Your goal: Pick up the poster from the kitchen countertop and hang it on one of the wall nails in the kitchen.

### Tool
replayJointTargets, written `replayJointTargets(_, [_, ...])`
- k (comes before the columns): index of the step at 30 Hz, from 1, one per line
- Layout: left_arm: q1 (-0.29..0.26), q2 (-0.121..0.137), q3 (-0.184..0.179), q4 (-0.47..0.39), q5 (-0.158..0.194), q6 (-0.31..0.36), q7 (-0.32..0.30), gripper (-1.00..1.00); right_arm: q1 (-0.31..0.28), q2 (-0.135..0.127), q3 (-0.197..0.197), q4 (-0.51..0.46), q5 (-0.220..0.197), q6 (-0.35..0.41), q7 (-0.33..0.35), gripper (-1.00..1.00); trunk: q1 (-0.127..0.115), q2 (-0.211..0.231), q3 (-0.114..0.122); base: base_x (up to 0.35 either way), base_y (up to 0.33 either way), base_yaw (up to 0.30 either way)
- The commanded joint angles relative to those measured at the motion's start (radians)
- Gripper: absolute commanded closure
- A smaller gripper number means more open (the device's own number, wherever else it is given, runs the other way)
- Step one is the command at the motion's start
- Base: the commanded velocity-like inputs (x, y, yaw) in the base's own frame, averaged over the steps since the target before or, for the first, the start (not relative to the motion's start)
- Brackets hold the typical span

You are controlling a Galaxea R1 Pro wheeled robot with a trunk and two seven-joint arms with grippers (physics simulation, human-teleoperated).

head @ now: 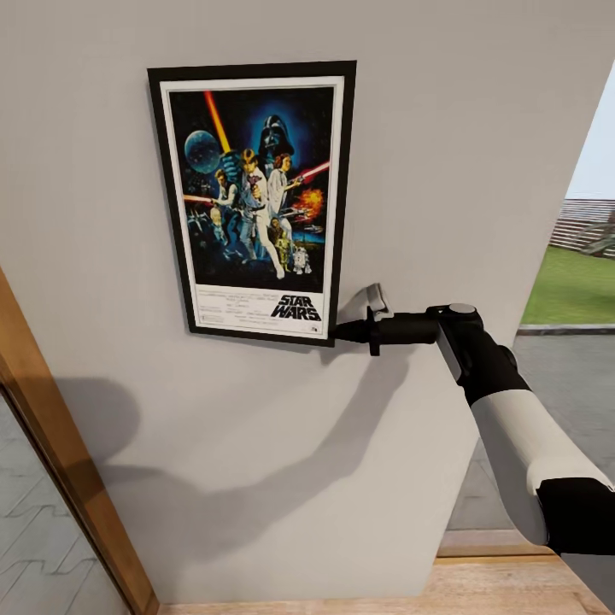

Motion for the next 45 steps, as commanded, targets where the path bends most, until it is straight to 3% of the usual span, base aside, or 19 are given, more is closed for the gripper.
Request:
replayJointTargets(1, [0.0, -0.001, 0.003, -0.002, -0.002, 0.005, -0.007, -1.0, 0.0, -0.001, 0.002, 0.0, -0.002, 0.012, 0.002, 1.0, 0.0, -0.001, -0.001, 0.0, 0.0, 0.0])
replayJointTargets(20, [0.0, 0.006, 0.002, -0.001, -0.002, 0.005, -0.007, -1.0, 0.0, -0.001, 0.002, -0.001, -0.002, 0.011, 0.003, 1.0, 0.0, -0.001, -0.001, 0.032, 0.0, 0.0])
replayJointTargets(21, [0.0, 0.006, 0.002, 0.0, -0.001, 0.005, -0.007, -1.0, 0.0, -0.001, 0.002, -0.002, -0.002, 0.011, 0.003, -1.0, 0.0, -0.001, -0.001, 0.096, 0.0, 0.0])
replayJointTargets(45, [0.0, 0.005, 0.002, 0.001, -0.001, 0.005, -0.007, -1.0, 0.0, -0.001, 0.0, -0.007, -0.002, 0.017, 0.003, -1.0, 0.0, -0.001, -0.001, 0.009, 0.0, 0.0])
